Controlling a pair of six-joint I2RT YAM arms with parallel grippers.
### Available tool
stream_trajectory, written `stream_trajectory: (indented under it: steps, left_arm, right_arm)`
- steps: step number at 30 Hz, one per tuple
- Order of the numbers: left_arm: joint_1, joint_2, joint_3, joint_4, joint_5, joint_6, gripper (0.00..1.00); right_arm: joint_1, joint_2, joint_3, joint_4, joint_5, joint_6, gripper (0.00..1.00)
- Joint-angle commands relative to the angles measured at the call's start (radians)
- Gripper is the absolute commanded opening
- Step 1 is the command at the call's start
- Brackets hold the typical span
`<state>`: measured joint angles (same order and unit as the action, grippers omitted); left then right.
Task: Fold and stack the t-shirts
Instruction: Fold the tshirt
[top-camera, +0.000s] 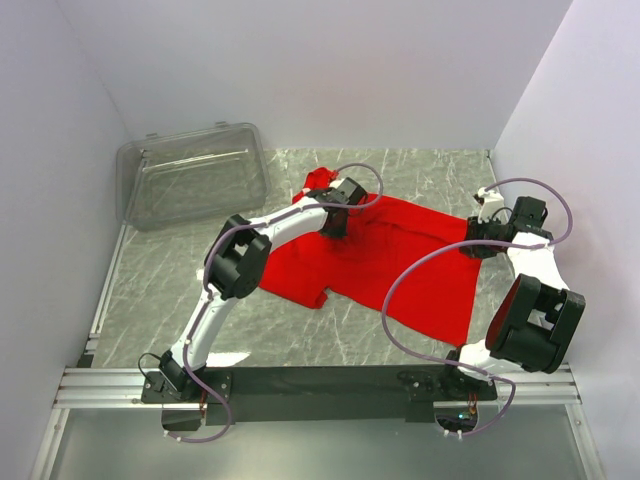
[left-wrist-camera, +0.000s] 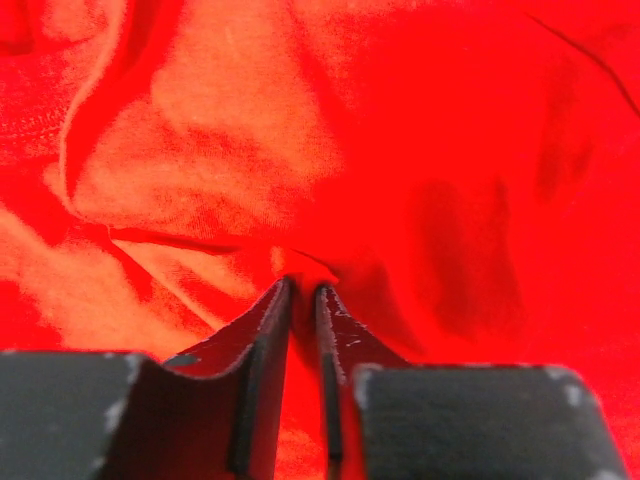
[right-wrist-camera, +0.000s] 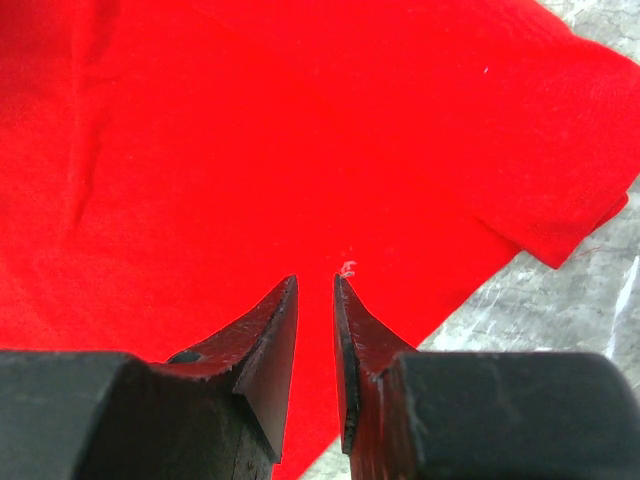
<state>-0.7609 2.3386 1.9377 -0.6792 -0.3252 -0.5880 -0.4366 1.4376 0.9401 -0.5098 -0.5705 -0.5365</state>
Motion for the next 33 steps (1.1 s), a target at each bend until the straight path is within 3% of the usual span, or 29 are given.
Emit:
stream_trajectory:
  steps: [1,11,29,30,33]
  left_arm:
    - [-0.011,-0.028,-0.002,0.009,-0.04,0.002,0.2]
    - [-0.005,-0.15,-0.112,0.062,-0.011,-0.047,0.01]
    - [0.136,-0.369,-0.483,0.234,0.13,-0.269,0.04]
    - [0.149,-0.377,-0.509,0.234,0.14,-0.28,0.05]
    - [0.156,-0.401,-0.549,0.236,0.162,-0.271,0.19]
  right_arm:
    - [-0.011,-0.04,-0.012,0.024,-0.02,-0.002,0.28]
    - [-0.01,-0.037,-0.004,0.017,-0.023,-0.005,0.28]
    - [-0.011,-0.039,-0.011,0.02,-0.031,-0.011,0.28]
    - [-0.011,-0.042,-0.011,0.021,-0.032,-0.011,0.28]
    - [-0.01,-0.042,-0.015,0.022,-0.031,-0.014,0.28]
